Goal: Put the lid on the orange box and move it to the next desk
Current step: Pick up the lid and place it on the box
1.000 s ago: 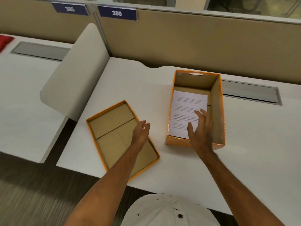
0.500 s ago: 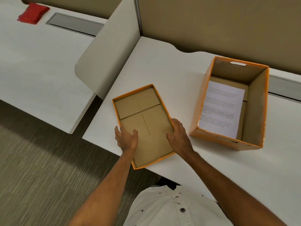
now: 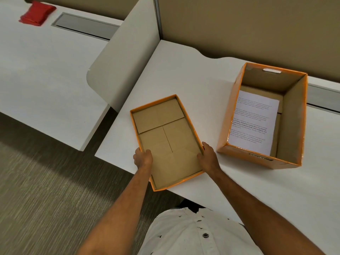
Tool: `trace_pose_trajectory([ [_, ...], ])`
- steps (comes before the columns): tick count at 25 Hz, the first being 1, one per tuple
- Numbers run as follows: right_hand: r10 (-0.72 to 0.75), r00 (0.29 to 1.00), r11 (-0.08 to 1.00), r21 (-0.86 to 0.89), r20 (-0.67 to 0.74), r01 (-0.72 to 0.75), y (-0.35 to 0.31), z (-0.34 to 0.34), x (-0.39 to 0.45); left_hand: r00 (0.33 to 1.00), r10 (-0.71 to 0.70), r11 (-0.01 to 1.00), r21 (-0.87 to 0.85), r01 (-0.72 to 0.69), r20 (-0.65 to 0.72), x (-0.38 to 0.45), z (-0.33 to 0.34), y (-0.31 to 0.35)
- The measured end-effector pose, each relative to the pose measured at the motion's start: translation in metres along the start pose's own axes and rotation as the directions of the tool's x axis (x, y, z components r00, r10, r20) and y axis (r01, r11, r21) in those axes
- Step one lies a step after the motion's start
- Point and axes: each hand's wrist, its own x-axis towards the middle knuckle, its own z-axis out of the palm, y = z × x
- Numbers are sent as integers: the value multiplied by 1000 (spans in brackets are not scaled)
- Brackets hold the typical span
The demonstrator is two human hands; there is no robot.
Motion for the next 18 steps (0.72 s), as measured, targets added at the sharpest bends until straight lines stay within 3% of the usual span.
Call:
trace_pose_trajectory([
  [4,-25,998,998,55,-63,28,31,16,35,999,-36,990,-138,36,1,7,-4,-1],
  [11,-101,976,958,245,-195,148,-38,-23,-33,997,39,962,-268,-56,-68,-7,-6,28],
  [15,-136,948,907,349,-286,236,-56,-69,-50,984,175,916,-368,-161,5,-27,1,73],
  [18,-136,921,898,347,-365,270,-56,-105,-51,953,257,874,-461,-157,162,-55,9,115],
])
